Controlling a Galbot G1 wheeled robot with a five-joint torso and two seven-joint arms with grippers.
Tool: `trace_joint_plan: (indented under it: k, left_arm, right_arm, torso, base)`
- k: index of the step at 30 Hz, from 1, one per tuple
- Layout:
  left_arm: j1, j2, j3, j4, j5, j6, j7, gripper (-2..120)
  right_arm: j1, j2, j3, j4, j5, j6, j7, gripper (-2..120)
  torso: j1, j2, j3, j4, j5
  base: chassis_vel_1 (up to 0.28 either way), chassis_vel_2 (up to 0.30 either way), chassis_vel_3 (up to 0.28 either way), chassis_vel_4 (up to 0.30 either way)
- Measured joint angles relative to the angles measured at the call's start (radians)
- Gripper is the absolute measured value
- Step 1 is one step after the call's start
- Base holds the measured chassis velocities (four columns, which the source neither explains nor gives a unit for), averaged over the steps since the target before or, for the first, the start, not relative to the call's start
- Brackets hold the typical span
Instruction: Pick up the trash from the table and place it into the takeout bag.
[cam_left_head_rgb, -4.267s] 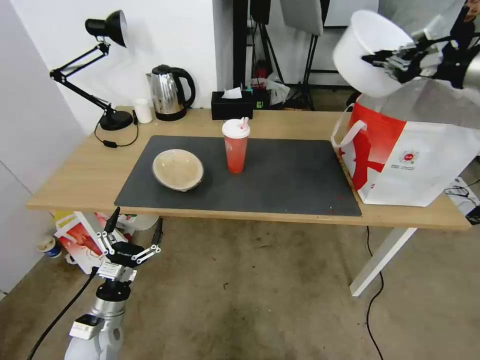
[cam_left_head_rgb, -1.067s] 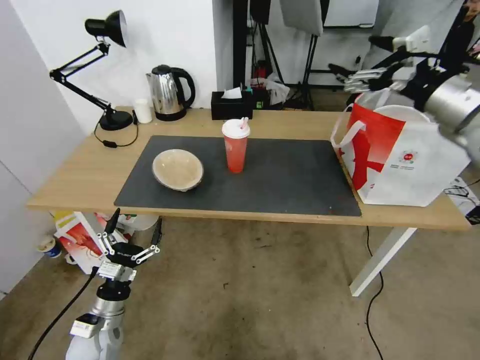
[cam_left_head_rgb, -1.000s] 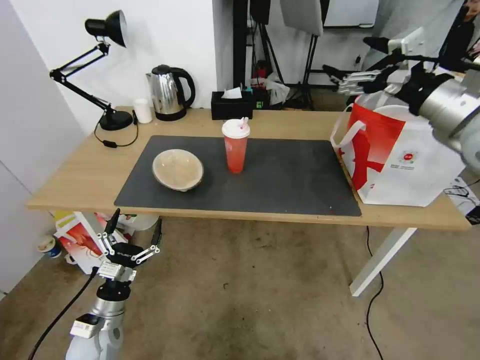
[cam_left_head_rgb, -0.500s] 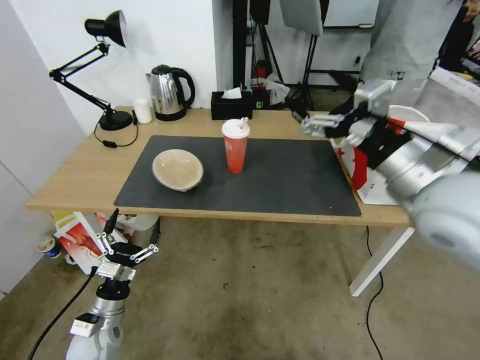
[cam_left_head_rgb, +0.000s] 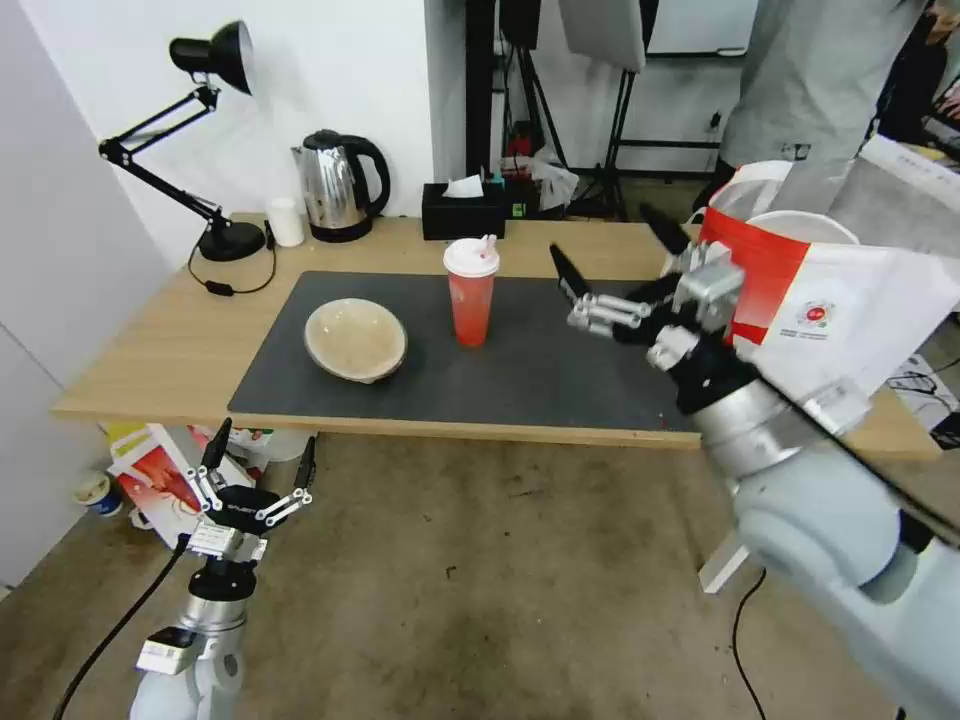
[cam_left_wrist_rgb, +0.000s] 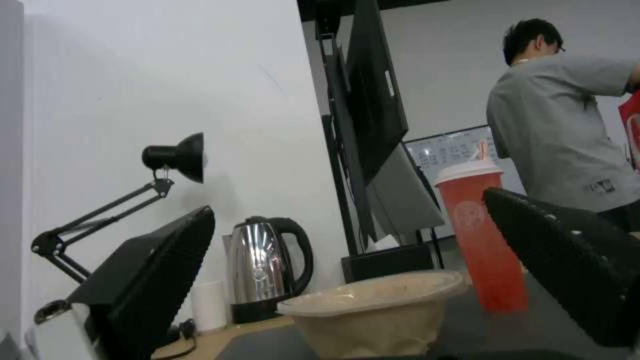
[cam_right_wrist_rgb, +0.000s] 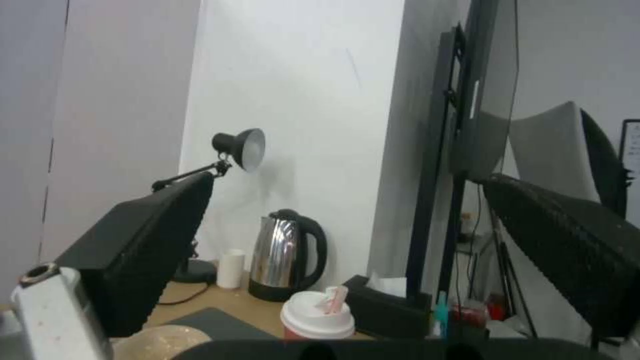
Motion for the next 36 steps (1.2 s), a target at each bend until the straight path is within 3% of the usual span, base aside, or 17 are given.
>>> trace_joint_plan:
  k: [6, 16, 24, 36]
  left_arm:
    - [-0.001, 0.0, -0.003, 0.005, 0.0, 0.0, -0.001, 100]
    - [-0.002, 0.0, -0.003, 0.007, 0.0, 0.0, -0.001, 100]
    - [-0.008, 0.0, -0.007, 0.016, 0.0, 0.0, -0.001, 100]
    - [-0.013, 0.001, -0.009, 0.021, -0.003, 0.0, -0.001, 100]
  right_arm:
    - [-0.131, 0.107, -0.016, -0.011, -0.167, 0.096, 0.008, 100]
    - [-0.233, 0.188, -0.023, -0.038, -0.293, 0.164, 0.042, 100]
    - [-0.298, 0.279, -0.046, -0.054, -0.456, 0.232, 0.164, 100]
    - [-0.407, 0.353, -0.061, -0.078, -0.634, 0.318, 0.304, 100]
  torso:
    - [0.0, 0.0, 0.0, 0.0001, -0.0001]
    - [0.0, 0.0, 0.0, 0.0, 0.0]
    - [0.0, 0.0, 0.0, 0.0, 0.0]
    - [0.0, 0.0, 0.0, 0.0, 0.0]
  base:
    - [0.0, 0.0, 0.0, 0.0]
    - [0.0, 0.0, 0.0, 0.0]
    - [0.0, 0.0, 0.0, 0.0]
    - [0.0, 0.0, 0.0, 0.0]
